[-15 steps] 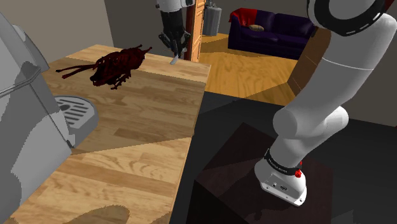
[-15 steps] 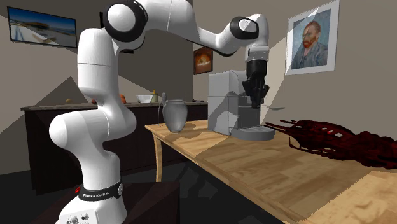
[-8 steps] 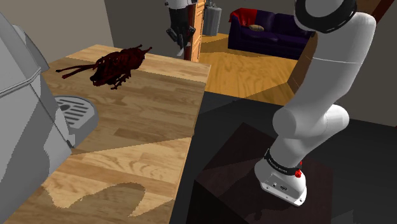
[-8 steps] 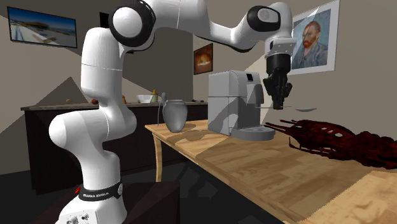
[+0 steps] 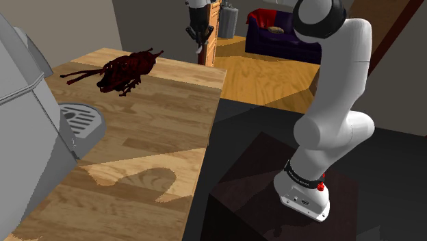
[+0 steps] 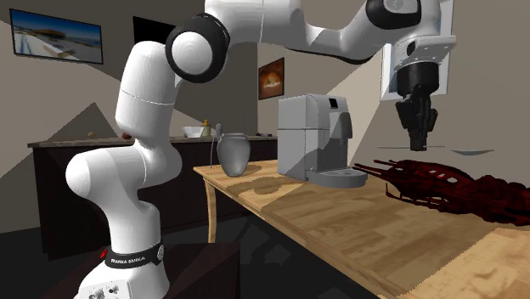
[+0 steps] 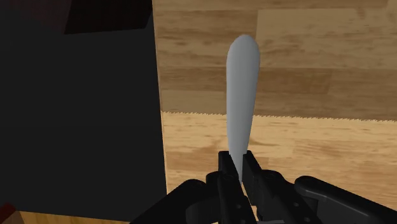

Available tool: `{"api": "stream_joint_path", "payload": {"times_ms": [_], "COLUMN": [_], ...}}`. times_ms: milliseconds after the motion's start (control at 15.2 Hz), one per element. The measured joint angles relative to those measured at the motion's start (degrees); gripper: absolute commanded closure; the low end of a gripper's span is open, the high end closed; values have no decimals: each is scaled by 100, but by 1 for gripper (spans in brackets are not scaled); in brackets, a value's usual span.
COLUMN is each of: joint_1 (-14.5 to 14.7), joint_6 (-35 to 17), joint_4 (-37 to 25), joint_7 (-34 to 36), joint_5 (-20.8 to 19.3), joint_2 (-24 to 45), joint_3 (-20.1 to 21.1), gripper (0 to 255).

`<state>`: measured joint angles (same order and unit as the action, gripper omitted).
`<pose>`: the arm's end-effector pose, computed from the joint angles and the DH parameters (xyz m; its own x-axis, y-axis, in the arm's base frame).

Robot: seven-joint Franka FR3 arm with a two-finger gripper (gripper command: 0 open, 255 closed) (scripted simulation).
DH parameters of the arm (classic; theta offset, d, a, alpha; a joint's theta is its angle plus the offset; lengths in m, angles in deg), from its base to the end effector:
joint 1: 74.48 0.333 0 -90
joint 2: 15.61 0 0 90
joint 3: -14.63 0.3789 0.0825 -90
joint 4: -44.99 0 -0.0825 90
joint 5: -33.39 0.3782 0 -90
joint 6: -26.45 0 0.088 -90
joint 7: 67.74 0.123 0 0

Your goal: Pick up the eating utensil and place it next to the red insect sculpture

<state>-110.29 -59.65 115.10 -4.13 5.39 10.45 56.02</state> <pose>0.6712 -0.1134 0.5969 0.4842 -0.8635 0.1411 -0.8726 -0.4650 0.1493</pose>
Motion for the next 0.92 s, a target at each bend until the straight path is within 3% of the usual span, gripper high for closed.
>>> {"api": "stream_joint_path", "payload": {"times_ms": [132,198,264,924], "joint_1": [171,390,387,11], "joint_6": [202,437,428,-369], "joint_4": [-662,-1303,-1389,-395], "joint_7": [-206,-360,-415,-252], "joint_5": [-226,-409,-450,-382], "joint_2": [436,808,903,770], "joint_3": [-139,-254,-289,-252], "gripper": [255,255,255,255]}}
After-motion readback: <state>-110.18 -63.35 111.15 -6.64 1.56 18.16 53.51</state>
